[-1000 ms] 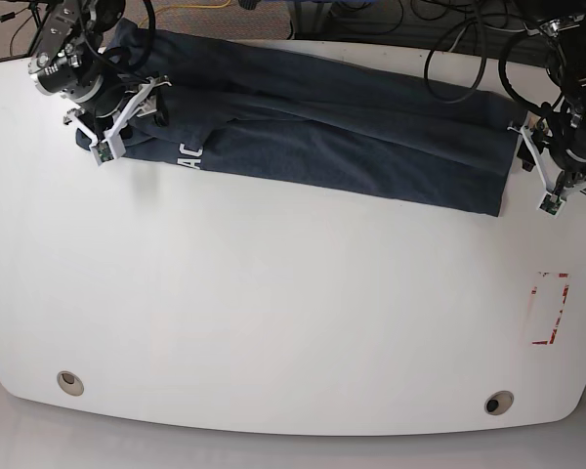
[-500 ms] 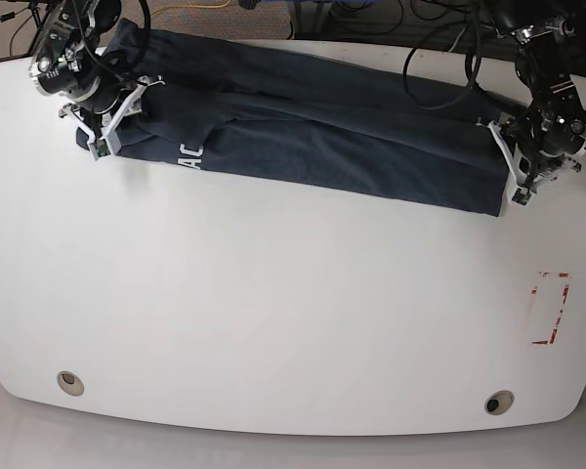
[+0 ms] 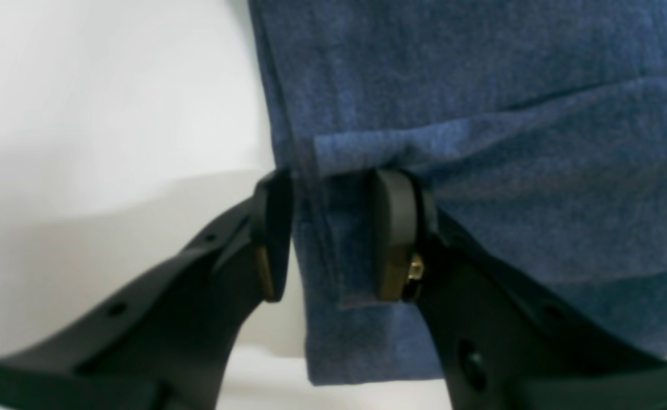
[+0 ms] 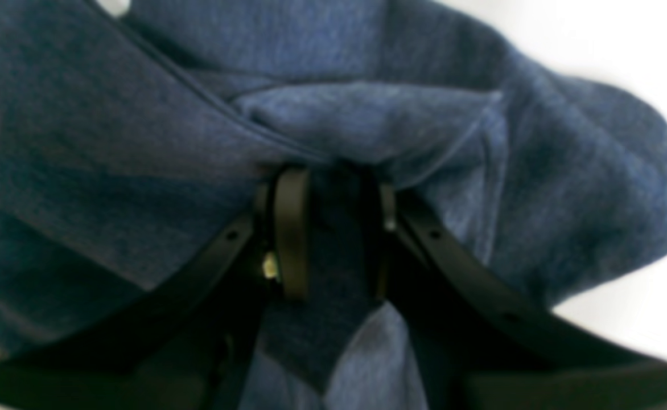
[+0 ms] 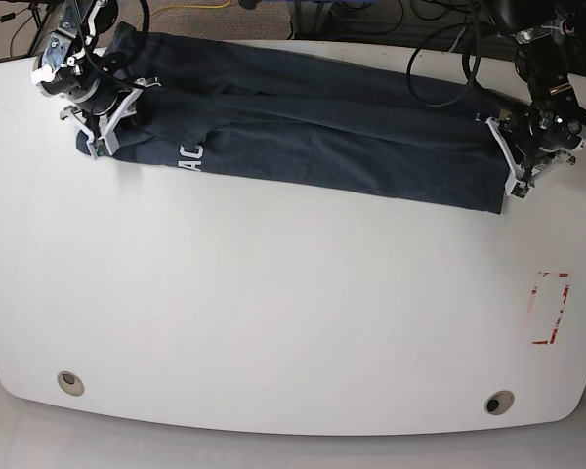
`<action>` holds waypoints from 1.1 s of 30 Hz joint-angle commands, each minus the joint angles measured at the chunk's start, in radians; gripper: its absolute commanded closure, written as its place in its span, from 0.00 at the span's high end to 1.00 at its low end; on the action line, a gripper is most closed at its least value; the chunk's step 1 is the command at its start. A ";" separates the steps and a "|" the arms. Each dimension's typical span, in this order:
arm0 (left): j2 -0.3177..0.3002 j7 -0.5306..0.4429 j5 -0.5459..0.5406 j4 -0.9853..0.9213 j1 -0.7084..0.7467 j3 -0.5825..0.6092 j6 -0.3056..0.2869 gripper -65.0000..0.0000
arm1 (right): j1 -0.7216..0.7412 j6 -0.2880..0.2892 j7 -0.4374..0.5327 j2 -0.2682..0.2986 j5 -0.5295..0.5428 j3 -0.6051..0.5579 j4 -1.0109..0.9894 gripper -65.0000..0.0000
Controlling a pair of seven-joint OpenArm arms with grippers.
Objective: Layout the t-shirt on the table in an organized manner, then fold the t-shirt properly
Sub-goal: 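Lower the folded strip onto the table and open both grippers, then move the left gripper to the strip's end and grasp it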
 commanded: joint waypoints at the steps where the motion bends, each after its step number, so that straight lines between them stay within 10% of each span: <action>1: -0.013 0.010 0.019 0.000 -0.002 -0.003 0.002 0.31 | 0.030 -0.010 -0.004 0.039 -0.050 -0.029 -0.075 0.22; 21: -0.009 0.024 -0.004 0.009 -0.053 -0.003 0.002 0.32 | 0.228 -0.010 0.045 0.128 -0.053 -0.101 -0.250 0.22; 33: -0.016 0.168 -0.286 0.072 -0.161 -0.191 0.002 0.64 | 0.248 -0.010 0.045 0.122 -0.053 -0.101 -0.250 0.22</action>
